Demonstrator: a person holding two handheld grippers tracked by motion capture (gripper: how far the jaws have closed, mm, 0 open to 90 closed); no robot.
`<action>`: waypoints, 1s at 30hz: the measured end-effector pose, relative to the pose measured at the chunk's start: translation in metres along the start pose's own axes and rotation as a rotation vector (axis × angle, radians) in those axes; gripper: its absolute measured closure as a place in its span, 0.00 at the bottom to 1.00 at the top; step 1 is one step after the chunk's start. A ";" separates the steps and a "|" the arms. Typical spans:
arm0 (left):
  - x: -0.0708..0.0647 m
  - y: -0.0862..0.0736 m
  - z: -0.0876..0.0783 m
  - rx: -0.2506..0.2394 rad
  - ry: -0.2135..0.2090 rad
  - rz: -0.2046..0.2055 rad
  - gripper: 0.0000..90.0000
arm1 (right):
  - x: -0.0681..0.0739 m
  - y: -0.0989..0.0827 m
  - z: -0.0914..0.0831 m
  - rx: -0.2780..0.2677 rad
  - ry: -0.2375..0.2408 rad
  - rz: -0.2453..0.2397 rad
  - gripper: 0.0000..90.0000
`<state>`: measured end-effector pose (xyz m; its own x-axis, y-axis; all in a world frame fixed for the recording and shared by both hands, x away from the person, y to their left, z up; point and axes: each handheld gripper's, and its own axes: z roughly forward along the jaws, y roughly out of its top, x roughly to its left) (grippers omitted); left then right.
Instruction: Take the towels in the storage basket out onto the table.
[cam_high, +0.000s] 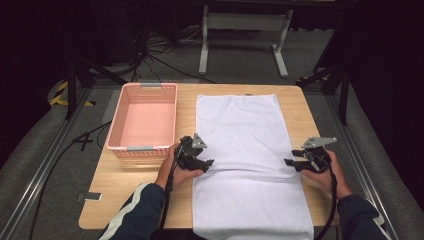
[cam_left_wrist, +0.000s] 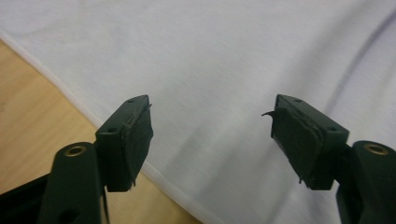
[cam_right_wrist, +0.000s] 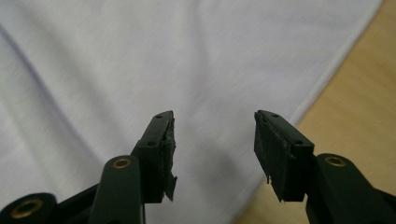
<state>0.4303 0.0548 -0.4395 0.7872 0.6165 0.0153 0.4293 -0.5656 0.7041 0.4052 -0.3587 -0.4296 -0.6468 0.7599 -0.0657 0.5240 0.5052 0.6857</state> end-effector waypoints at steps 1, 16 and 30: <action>0.004 0.005 0.004 0.002 0.014 -0.008 0.32 | -0.005 0.006 0.002 -0.008 -0.018 0.007 0.54; 0.020 0.046 0.066 0.055 0.161 -0.084 0.38 | -0.054 0.049 0.058 0.010 -0.126 0.115 0.61; 0.030 0.032 0.067 0.030 0.102 -0.172 0.42 | -0.046 0.031 0.059 0.059 -0.074 0.130 0.62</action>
<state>0.4975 0.0188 -0.4640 0.6530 0.7568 -0.0301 0.5673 -0.4624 0.6815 0.4840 -0.3545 -0.4477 -0.5296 0.8476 -0.0340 0.6339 0.4221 0.6481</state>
